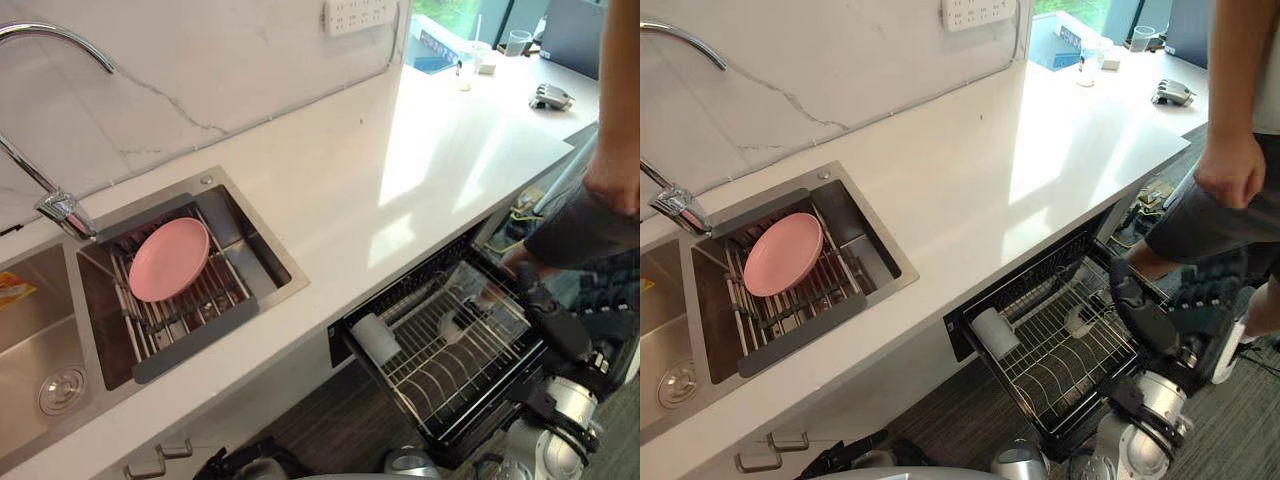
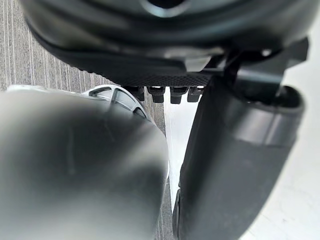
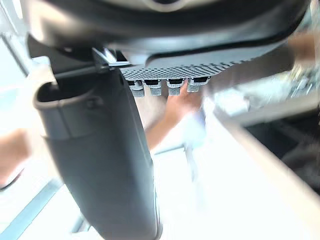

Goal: Walk over to the sink, pick up the cup, carry it to the dishwasher, place the cup inside the dishwasher, then close the dishwasher door

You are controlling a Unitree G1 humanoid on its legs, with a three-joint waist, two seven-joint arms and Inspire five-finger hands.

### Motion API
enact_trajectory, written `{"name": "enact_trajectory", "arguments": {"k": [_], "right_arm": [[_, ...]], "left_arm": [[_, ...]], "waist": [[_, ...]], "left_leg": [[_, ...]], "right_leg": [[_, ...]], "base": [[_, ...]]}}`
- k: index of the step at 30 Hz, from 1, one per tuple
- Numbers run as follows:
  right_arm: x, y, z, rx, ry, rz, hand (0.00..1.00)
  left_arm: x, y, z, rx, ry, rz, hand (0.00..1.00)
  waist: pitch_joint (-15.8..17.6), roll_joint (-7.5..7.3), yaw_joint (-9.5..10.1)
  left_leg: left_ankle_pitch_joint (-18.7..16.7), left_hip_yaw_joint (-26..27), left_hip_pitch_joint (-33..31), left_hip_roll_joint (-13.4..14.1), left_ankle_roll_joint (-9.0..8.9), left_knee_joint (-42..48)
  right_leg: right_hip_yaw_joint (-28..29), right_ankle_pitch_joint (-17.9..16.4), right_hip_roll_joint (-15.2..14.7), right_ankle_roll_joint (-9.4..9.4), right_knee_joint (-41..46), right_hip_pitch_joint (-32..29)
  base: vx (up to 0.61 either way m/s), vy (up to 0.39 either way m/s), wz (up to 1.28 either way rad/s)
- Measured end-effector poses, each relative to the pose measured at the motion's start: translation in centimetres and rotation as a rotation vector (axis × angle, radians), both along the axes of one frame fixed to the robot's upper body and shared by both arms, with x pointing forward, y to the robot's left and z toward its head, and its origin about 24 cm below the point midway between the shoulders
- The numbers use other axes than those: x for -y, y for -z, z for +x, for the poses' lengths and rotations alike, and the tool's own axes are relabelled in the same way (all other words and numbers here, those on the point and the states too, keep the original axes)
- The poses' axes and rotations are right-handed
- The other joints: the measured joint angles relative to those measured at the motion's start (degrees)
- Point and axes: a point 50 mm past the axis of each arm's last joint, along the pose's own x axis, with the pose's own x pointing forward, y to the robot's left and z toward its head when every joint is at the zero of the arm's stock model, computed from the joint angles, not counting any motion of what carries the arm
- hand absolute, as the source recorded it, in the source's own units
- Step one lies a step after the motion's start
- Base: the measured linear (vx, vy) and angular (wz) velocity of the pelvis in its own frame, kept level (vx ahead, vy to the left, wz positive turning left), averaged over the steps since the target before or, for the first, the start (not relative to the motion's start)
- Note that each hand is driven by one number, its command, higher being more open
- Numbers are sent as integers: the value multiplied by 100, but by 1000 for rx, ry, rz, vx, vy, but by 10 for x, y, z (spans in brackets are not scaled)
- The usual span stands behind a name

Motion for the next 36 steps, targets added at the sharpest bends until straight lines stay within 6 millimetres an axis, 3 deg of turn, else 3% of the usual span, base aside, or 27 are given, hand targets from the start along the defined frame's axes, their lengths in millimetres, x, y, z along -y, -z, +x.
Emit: {"name": "enact_trajectory", "arguments": {"k": [1, 4, 5, 8, 13, 17, 20, 23, 25, 26, 27, 28, 29, 33, 35, 36], "right_arm": [[-3, -9, 10, 40, -44, -24, 100], [-9, -25, 27, 124, -103, -26, 100], [-9, -32, 33, 156, -104, -22, 100], [-5, -40, 37, 179, -87, -32, 100], [-3, -52, 47, 185, -98, -47, 100], [-6, -61, 58, 185, -115, -45, 100], [-4, -58, 58, 157, -96, -26, 100], [7, -52, 51, 122, -33, -11, 100], [13, -50, 49, 114, 3, 7, 100], [17, -44, 45, 91, 46, 33, 100], [19, -39, 45, 73, 65, 50, 100], [20, -33, 45, 48, 78, 65, 100], [19, -27, 44, 25, 87, 83, 100], [14, -24, 44, 13, 76, 91, 100], [13, -23, 44, 13, 77, 99, 100], [11, -22, 45, 15, 75, 111, 100]], "left_arm": [[0, 0, -2, -6, -23, -6, 100], [0, 1, -7, -14, -63, -22, 100], [-1, 2, -10, -19, -78, -24, 100], [0, 3, -13, -28, -80, -33, 100], [3, 4, -14, -32, -113, -57, 100], [6, 5, -11, -52, -54, -37, 100], [5, 6, -12, -104, 18, 0, 100], [3, 6, -7, -135, 126, 34, 100], [3, 6, -5, -148, 155, 35, 100], [2, 5, -3, -152, 184, 41, 100], [1, 5, -3, -149, 190, 44, 100], [-1, 4, -2, -147, 199, 49, 100], [-5, 3, -1, -143, 213, 62, 100], [-8, 2, 1, -139, 227, 49, 100], [-10, 2, -1, -146, 247, 52, 100], [-17, 0, 0, -149, 266, 72, 100]], "waist": [[-39, 18, 86], [-123, 25, 97], [-201, 7, 107], [-221, -3, 132], [-230, 0, 367], [-256, -7, 420], [-366, -46, 399], [-422, -92, 366], [-418, -115, 356], [-404, -140, 333], [-383, -174, 327], [-363, -203, 299], [-335, -252, 250], [-277, -399, 309], [-304, -473, 339], [-326, -669, 369]], "left_leg": [[16, -275, -11, -21, -25, 0], [18, -270, -65, -26, -28, -14], [18, 126, -71, -19, -26, -69], [11, 541, -71, -35, 10, -152], [-36, 344, -81, -98, 61, -71], [-88, 221, -6, -246, 33, -252], [-91, 203, 63, -513, 62, -501], [-104, 21, 121, -975, 162, -842], [-162, -136, 102, -1253, 276, -1006], [-168, -420, 90, -1435, 370, -1093], [-172, -601, 123, -1518, 437, -1142], [-157, -871, 169, -1586, 499, -1226], [-148, -1222, 214, -1675, 512, -1326], [-97, -1664, 405, -1832, 448, -1590], [-11, -1781, 510, -1928, 393, -1655], [23, -1872, 606, -2112, 448, -1720]], "right_leg": [[83, 19, 31, 42, -88, 3], [76, 53, 73, 65, -199, 4], [-56, 72, 84, 70, -262, 39], [-341, 146, 125, 52, -350, 185], [-437, 172, 111, 95, -434, 373], [-470, 216, 52, 168, -468, 443], [-533, 239, -178, 282, -361, 454], [-727, -56, -757, 475, 416, 332], [-726, -198, -1215, 404, 1207, 123], [-380, -178, -1573, -53, 2092, -144], [106, -85, -1686, -486, 2587, -350], [717, -203, -1648, -554, 2902, -550], [1340, -500, -1374, -317, 2917, -672], [2251, -724, -800, -138, 2488, -1183], [2508, -410, -665, -30, 2125, -1388], [2568, 253, -700, -28, 1760, -1513]], "base": [[-14, -51, -36], [7, -8, 1], [41, 28, 35], [57, 36, 45], [43, 25, 22], [-14, 67, 10], [-16, 140, 14], [-5, 216, 44], [17, 231, 61], [42, 220, 91], [91, 224, 116], [102, 93, 126], [103, 65, 120], [133, 4, 96], [223, -27, 72], [226, -72, 38]]}}
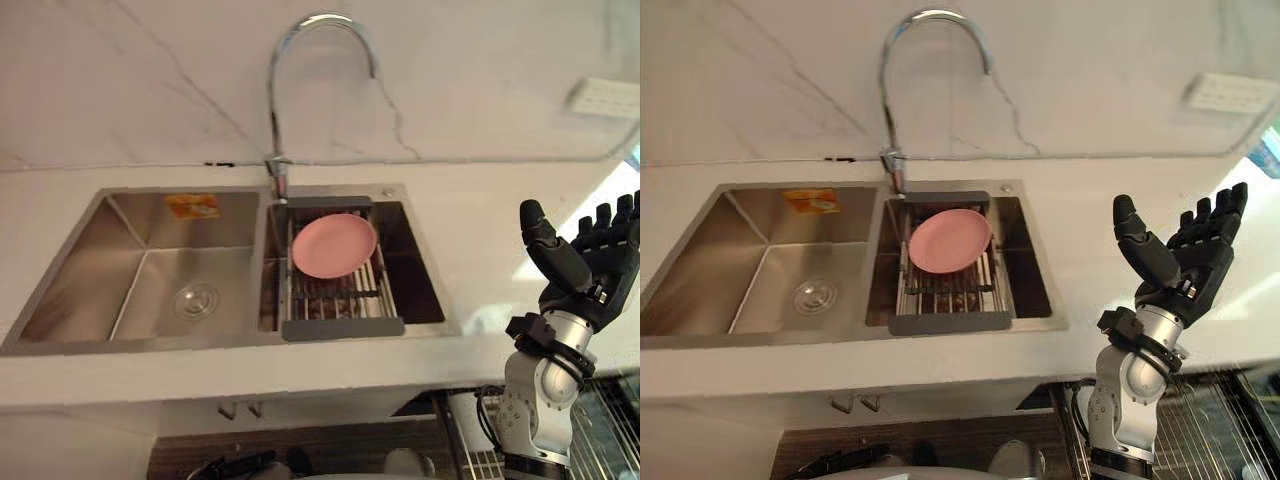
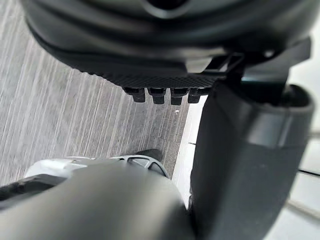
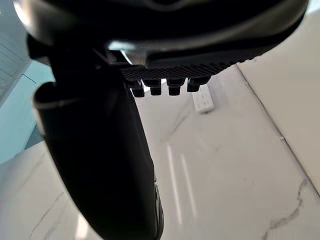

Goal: Walk over to the sink, pick up the cup, carry it to the dishwasher, place the cup inside the dishwasher, then close the dishwasher door

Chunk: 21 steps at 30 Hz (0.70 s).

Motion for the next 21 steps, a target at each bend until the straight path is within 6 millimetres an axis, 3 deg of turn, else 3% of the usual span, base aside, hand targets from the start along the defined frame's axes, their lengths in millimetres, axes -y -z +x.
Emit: {"name": "enact_trajectory", "arguments": {"k": [4, 13, 21], "right_arm": [[-5, -1, 3, 3, -20, 0, 100], [-4, 6, -3, -28, -41, -23, 100], [-12, 13, -5, -110, -337, -211, 100]], "left_arm": [[-1, -2, 5, 12, 45, 19, 100], [-2, -2, 4, 15, 63, 31, 100], [-2, -2, 3, 15, 99, 46, 100]], "waist": [[14, -45, 39], [83, -45, -34], [93, -46, -111]], "left_leg": [[17, 43, 8, 29, -9, -139], [-202, 95, 320, 102, -144, -105], [-229, 164, 447, 139, -163, -122]], "right_leg": [[15, -37, 173, 80, -721, 281], [17, -27, 282, 94, -1010, 679], [-1, -30, 331, 90, -1147, 850]], "base": [[168, -65, -7], [63, -27, -8], [11, -23, -4]]}}
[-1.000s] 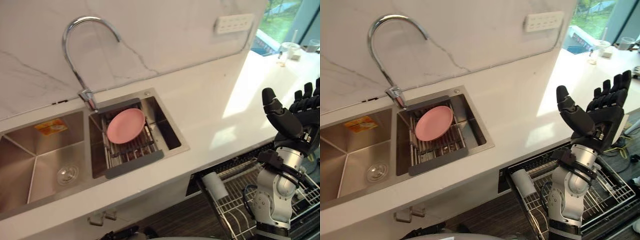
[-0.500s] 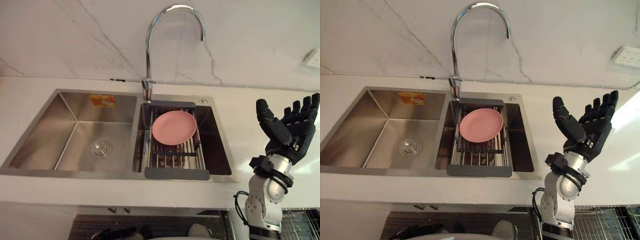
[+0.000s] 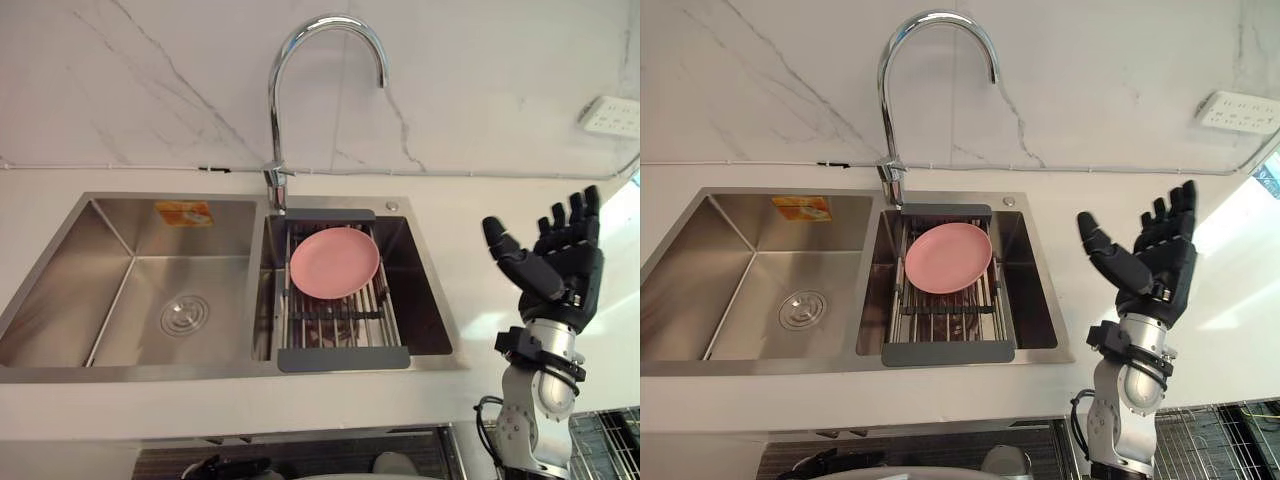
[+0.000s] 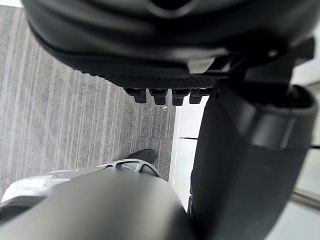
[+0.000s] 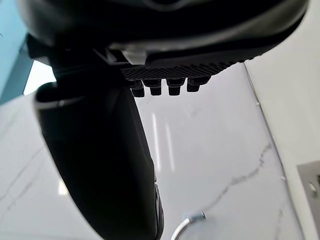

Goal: Walk over to the sink, pick up the cup, carry it to the dishwasher, place the cup inside the dishwasher, then close the dishwasher door

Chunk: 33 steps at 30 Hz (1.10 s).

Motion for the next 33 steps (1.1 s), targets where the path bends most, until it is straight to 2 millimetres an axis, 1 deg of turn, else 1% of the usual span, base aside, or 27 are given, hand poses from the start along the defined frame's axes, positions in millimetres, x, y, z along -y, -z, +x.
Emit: {"name": "enact_trajectory", "arguments": {"k": [2, 6, 7, 10, 11, 12, 14, 20, 24, 28, 31, 33], "right_arm": [[-1, -4, 1, -23, -102, -123, 100], [-2, -11, 3, -44, -212, -282, 100], [-4, -11, 5, -72, -246, -336, 100], [-11, -7, 8, -132, -315, -422, 100], [-16, -4, 10, -167, -354, -457, 100], [-19, -3, 12, -186, -369, -482, 100], [-25, -2, 17, -212, -392, -523, 100], [-32, -8, 28, -231, -411, -654, 100], [-40, 5, 32, -287, -458, -708, 100], [-40, 20, 35, -362, -451, -770, 100], [-41, 21, 37, -377, -444, -842, 100], [-43, 22, 38, -377, -455, -861, 100]], "left_arm": [[-1, 0, -1, -3, -1, 1, 100], [-2, 0, -1, -4, 18, 4, 100], [-2, 0, -1, -6, 25, 3, 100], [-2, 0, -1, -7, 30, -2, 100], [-1, 0, -1, -8, 32, -8, 100], [0, 0, 0, -8, 35, -11, 100], [0, 0, 0, -8, 41, -12, 100], [0, 0, 0, -18, 74, -5, 100], [1, 0, 1, -23, 92, -2, 100], [2, 0, 1, -23, 93, -5, 100], [3, 0, 1, -20, 93, -7, 100], [3, 0, 2, -19, 93, -7, 100]], "waist": [[0, -1, -10], [-4, -6, -27], [-8, -11, -31], [-16, -12, -30], [-19, -11, -26], [-21, -9, -25], [-26, -5, -19], [-50, 12, -9], [-63, 26, 9], [-65, 57, 45], [-48, 92, 87], [-54, 125, 109]], "left_leg": [[0, 71, 13, 11, -1, -17], [2, 124, 41, 32, -3, -31], [3, 137, 65, 42, -6, -39], [7, 148, 75, 60, -7, -45], [22, 150, 76, 68, 3, -53], [25, 149, 78, 74, 2, -56], [33, 138, 81, 89, -5, -55], [37, 53, 84, 95, -3, -49], [60, -18, 88, 100, -13, -37], [148, -112, 85, 103, -21, -95], [243, -122, 85, 111, -35, -207], [260, -122, 79, 122, -38, -215]], "right_leg": [[20, 0, 28, -1, -81, 13], [24, 2, 48, 2, -167, 44], [26, 2, 62, 2, -193, 65], [20, 22, 95, 27, -289, 116], [11, 52, 113, 70, -351, 146], [2, 68, 124, 70, -384, 166], [-25, 99, 147, 60, -465, 215], [-139, 131, 191, 59, -586, 327], [-204, 137, 203, 68, -640, 394], [-297, 146, 220, 83, -701, 435], [-310, 208, 267, 91, -795, 431], [-309, 227, 286, 80, -828, 433]], "base": [[25, -28, -16], [38, -19, -9], [47, -22, -5], [47, -23, -2], [59, -25, 0], [59, -23, 0], [43, -14, 3], [35, -16, 8], [4, -18, 8], [-21, -20, 12], [-38, -19, 2], [0, 0, 0]]}}
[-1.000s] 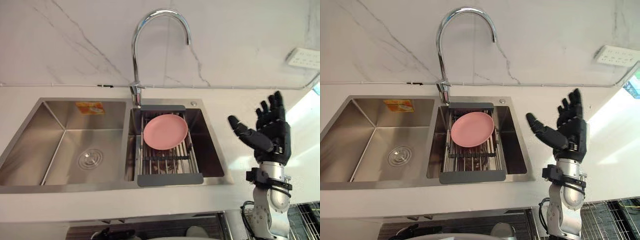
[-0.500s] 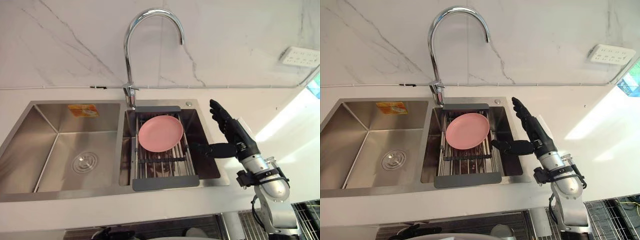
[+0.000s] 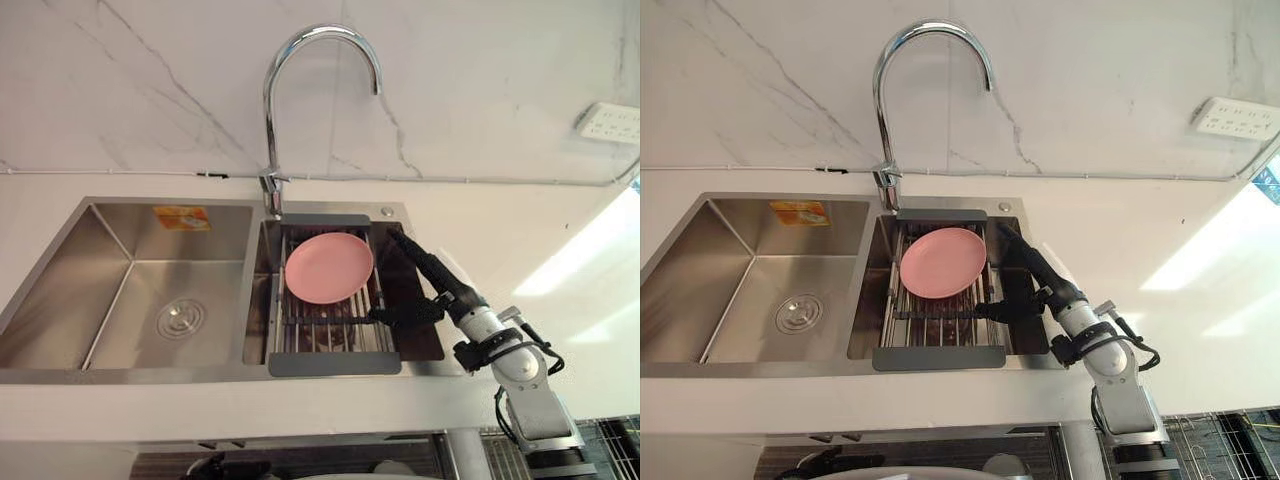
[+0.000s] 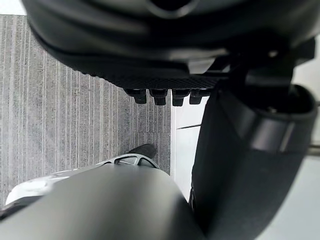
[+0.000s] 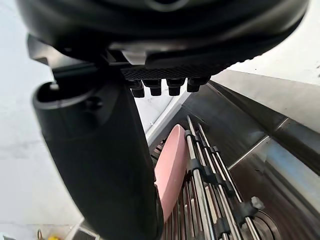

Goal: Walk over to the sink, pick up the cup, carry it to the dishwasher, place the cup inside the dishwasher, then close the dishwasher door

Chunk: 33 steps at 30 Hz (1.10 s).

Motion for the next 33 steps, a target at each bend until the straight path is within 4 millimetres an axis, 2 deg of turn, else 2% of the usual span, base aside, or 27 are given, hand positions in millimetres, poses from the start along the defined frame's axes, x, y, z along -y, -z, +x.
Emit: {"name": "enact_trajectory", "arguments": {"k": [5, 18, 33], "right_arm": [[0, 1, 8, 6, -8, -95, 100], [-12, 4, 18, 61, -41, -250, 100], [-23, 14, 32, 92, -57, -404, 100]], "left_arm": [[4, 1, 0, -1, -1, -9, 100], [4, 0, 1, 9, 1, -12, 100], [8, -1, 6, 33, 20, -15, 100]], "waist": [[-42, 114, 24], [-39, 117, 67], [-13, 140, 248]], "left_leg": [[65, 0, -25, 2, 10, -70], [90, -5, -62, 23, -2, -87], [105, -146, -109, 17, -7, -87]], "right_leg": [[-1, 111, 51, -8, -177, 20], [3, 235, 123, -20, -443, 94], [-143, 273, 149, -28, -575, 192]], "base": [[0, 0, 0], [0, 0, 0], [5, -8, 5]]}}
